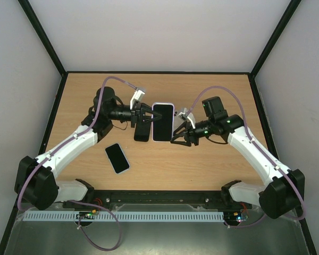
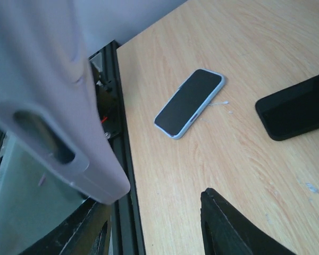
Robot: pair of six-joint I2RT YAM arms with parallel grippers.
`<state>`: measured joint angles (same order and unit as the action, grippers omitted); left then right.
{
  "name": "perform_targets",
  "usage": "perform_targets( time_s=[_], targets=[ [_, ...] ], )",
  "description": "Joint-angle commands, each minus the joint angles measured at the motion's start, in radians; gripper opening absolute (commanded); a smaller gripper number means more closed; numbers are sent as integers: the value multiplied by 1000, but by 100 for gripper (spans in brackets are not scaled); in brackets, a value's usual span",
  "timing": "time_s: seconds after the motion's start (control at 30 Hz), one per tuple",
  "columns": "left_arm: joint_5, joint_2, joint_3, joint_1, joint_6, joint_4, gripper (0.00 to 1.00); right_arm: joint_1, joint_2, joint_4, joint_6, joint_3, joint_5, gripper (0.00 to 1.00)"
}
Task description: Take the phone out of the phone case
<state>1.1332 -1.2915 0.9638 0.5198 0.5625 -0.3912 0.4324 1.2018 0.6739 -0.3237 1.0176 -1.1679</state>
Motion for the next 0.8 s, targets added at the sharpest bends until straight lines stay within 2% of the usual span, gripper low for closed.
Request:
perform_targets(
  time_s=[0.0,0.2,0.3,0.5,0.67,0.77],
  targets=[
    [132,38,-26,61,39,-37,3,-38,43,-240,122,8,127,43],
    [166,36,-27,70,46,-32,3,-49,52,-207,48,30,128,46],
    [167,34,-27,78,29,-11,3,-64,51,-239,89,33,111,46],
    [128,18,-45,103,-27,32,3,-75,64,-314,212,48,-2,59],
    [94,-8,-57,143,-61,58,3,-112,76,-360,316,73,-91,66],
    [74,-27,-83,163,-43,21,3,-140,71,-430,404,71,-155,68]
  ],
)
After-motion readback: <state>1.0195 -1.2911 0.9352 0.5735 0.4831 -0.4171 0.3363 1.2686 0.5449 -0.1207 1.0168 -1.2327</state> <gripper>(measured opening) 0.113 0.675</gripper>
